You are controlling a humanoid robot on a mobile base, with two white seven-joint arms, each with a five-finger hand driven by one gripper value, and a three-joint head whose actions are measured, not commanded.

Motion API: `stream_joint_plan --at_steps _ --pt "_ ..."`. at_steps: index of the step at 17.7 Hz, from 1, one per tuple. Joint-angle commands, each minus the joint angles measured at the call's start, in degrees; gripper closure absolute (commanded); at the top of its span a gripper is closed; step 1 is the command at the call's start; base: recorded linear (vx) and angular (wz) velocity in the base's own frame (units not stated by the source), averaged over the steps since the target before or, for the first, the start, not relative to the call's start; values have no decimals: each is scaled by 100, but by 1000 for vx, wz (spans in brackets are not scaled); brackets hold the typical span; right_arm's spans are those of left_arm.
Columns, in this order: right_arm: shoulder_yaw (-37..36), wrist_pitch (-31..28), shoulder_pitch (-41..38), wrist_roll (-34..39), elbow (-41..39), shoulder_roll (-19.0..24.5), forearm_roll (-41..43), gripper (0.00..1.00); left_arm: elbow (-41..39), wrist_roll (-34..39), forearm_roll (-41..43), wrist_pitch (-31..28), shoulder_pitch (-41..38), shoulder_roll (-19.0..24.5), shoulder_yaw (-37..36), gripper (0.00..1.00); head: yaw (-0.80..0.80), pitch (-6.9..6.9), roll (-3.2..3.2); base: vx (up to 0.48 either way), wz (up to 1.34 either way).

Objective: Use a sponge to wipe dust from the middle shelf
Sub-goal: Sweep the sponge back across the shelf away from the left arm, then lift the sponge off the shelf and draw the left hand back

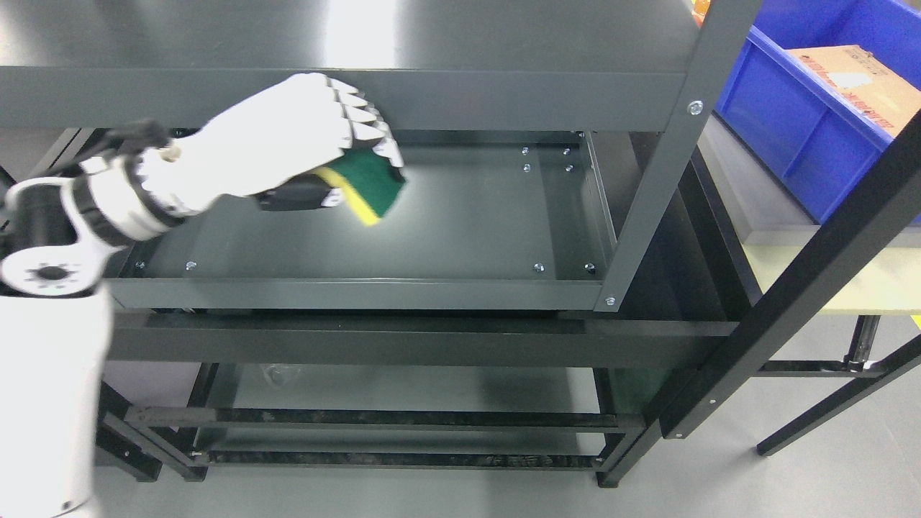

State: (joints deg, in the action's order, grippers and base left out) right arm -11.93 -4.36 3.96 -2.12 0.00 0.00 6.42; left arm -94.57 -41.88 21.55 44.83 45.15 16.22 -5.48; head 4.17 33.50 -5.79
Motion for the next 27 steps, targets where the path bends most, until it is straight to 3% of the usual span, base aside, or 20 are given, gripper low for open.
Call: stream_joint_plan --at_steps 1,3,11,15,18,20,23,27 --pt "-2 -4 0 1 -100 -100 0 0 97 889 1279 17 371 -1522 -1552 100 0 0 0 0 0" --pt "-2 -4 0 1 -100 -100 0 0 97 1470 1474 17 459 -1522 -1850 100 0 0 0 0 0" --pt "-2 -4 0 1 -100 -100 0 0 263 2288 1265 17 390 -1522 -3300 100 0 0 0 0 0" --pt "-2 -4 0 1 -100 -100 0 0 457 2343 431 -166 -767 -1522 -3364 100 0 0 0 0 0" --pt "-2 -4 0 1 -100 -100 0 0 457 2465 -517 -702 -2024 -1522 -2506 100 0 0 0 0 0" --pt "-2 -4 0 1 -100 -100 0 0 422 2693 -1124 -1132 -2404 -1522 -1829 100 0 0 0 0 0" --pt "-2 -4 0 1 -100 -100 0 0 413 3159 -1933 -1984 -2546 -1522 -406 100 0 0 0 0 0" --pt "-2 -4 0 1 -100 -100 0 0 343 3178 -2708 -3329 -2538 -1522 1169 100 0 0 0 0 0"
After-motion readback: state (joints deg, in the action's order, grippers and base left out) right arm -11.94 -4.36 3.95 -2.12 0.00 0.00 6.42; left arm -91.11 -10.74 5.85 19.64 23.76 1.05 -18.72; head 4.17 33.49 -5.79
